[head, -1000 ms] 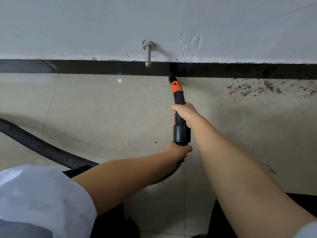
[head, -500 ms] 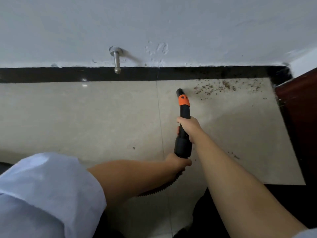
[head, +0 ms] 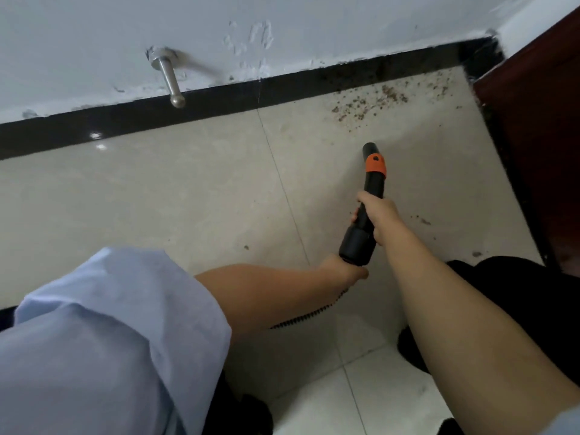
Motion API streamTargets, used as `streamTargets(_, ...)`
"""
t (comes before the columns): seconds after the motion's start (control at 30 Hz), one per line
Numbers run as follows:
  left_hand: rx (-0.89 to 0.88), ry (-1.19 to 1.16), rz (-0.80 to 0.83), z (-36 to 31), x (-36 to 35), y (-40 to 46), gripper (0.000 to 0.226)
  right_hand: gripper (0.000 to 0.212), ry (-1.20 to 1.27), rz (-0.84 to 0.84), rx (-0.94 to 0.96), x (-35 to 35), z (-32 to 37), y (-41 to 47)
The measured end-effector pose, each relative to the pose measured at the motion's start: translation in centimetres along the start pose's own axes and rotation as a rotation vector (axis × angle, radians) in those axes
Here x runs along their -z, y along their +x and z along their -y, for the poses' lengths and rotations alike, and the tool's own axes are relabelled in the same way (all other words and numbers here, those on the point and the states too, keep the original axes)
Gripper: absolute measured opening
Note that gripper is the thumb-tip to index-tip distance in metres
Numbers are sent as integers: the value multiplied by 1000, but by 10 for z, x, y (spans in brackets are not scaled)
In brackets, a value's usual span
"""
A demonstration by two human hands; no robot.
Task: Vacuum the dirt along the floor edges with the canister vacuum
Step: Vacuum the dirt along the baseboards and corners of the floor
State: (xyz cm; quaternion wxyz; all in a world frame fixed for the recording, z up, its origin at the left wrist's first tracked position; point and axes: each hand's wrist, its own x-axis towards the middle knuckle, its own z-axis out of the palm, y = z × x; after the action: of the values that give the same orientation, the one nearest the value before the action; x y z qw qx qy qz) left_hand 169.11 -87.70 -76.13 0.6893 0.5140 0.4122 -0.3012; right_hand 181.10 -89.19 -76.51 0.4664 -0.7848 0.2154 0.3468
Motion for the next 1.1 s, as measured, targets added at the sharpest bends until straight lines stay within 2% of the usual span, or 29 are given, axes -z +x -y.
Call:
streamTargets(0.17, -27, -52, -9, -16, -8, 3, 24, 14, -15, 49, 3, 6, 16, 11)
streamTargets(0.23, -16, -117, -37, -18, -15, 4, 24, 8, -65, 120, 13, 3, 23, 11)
streamTargets(0.33, -10, -209, -122, -18, -24, 9, 22, 14, -136, 268, 46, -6, 30, 8)
streamTargets(0.43, -5, -222, -209, -17, -28, 15, 22, 13, -155, 335, 65, -8, 29, 11)
streamTargets(0.67, -12, -86, -267, -41, -55, 34, 25, 14, -59, 295, 60, 33, 39, 40)
streamTargets(1.1, 58, -67, -363, -96, -129, 65, 22, 13, -79, 349, 32, 99, 65, 94)
